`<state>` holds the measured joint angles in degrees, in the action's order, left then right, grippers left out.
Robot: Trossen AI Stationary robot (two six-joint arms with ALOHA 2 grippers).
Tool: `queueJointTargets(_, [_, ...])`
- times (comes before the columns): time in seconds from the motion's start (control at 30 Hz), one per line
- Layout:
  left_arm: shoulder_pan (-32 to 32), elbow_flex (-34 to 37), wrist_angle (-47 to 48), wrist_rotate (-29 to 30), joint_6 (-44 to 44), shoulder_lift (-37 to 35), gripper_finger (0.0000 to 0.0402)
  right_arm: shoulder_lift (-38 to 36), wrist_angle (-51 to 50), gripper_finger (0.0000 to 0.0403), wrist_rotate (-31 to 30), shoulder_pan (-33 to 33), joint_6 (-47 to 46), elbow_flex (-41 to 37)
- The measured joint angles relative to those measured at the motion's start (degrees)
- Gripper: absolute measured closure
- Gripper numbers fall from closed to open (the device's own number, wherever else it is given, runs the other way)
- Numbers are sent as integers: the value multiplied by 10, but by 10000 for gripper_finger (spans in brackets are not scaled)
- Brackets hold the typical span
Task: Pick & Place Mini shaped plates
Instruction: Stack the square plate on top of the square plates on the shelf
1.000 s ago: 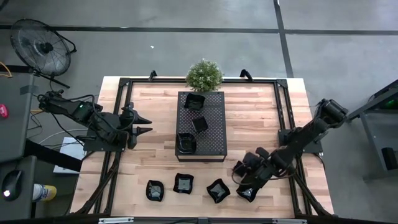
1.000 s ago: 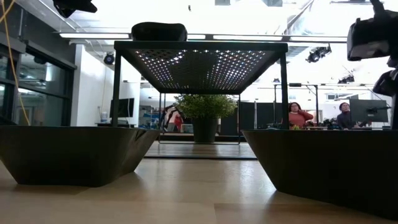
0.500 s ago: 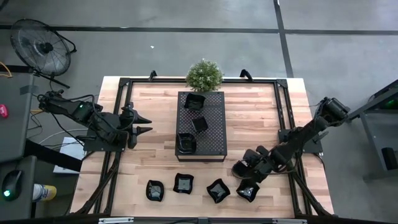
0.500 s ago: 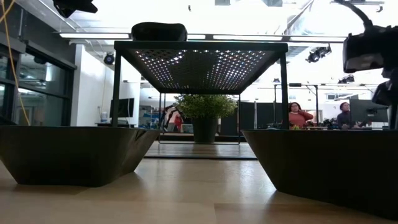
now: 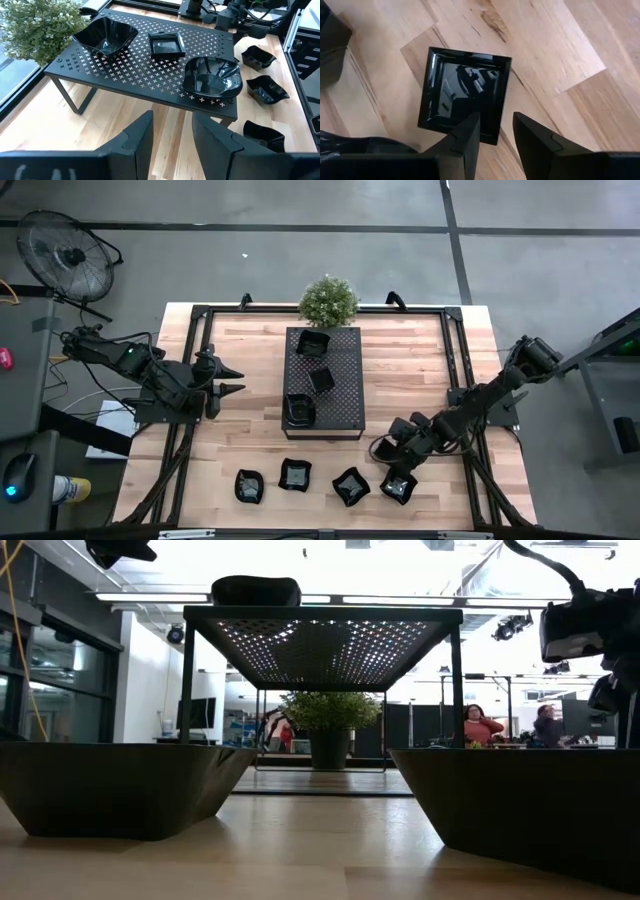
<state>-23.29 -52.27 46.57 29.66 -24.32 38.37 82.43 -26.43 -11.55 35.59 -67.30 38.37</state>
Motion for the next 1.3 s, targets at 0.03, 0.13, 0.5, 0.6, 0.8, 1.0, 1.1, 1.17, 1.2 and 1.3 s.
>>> queueJointTargets(0.03, [0,0,0,0,0,0,268,1,3,290,0,0,1,0])
queueJointTargets(0.13, [0,0,0,0,1,0,268,2,2,290,2,0,1,0])
queueJointTargets(0.5, [0,0,0,-1,5,0,268,24,17,290,11,-4,2,0])
queueJointTargets(0.6, [0,0,0,-1,5,0,268,31,18,290,14,-4,-5,0])
queueJointTargets(0.8, [0,0,0,-2,5,0,268,31,19,313,7,-4,-14,0])
queueJointTargets(1.0, [0,0,0,-2,5,0,268,30,19,376,12,-4,-15,0])
queueJointTargets(1.1, [0,0,0,-2,5,0,268,29,23,396,14,-4,-15,1])
queueJointTargets(1.17, [0,0,0,-2,5,0,268,28,23,394,14,-3,-17,1])
queueJointTargets(1.2, [0,0,0,-2,5,0,268,26,22,391,13,-4,-18,1])
queueJointTargets(1.3, [0,0,0,-5,5,0,268,17,16,392,10,-4,-23,1])
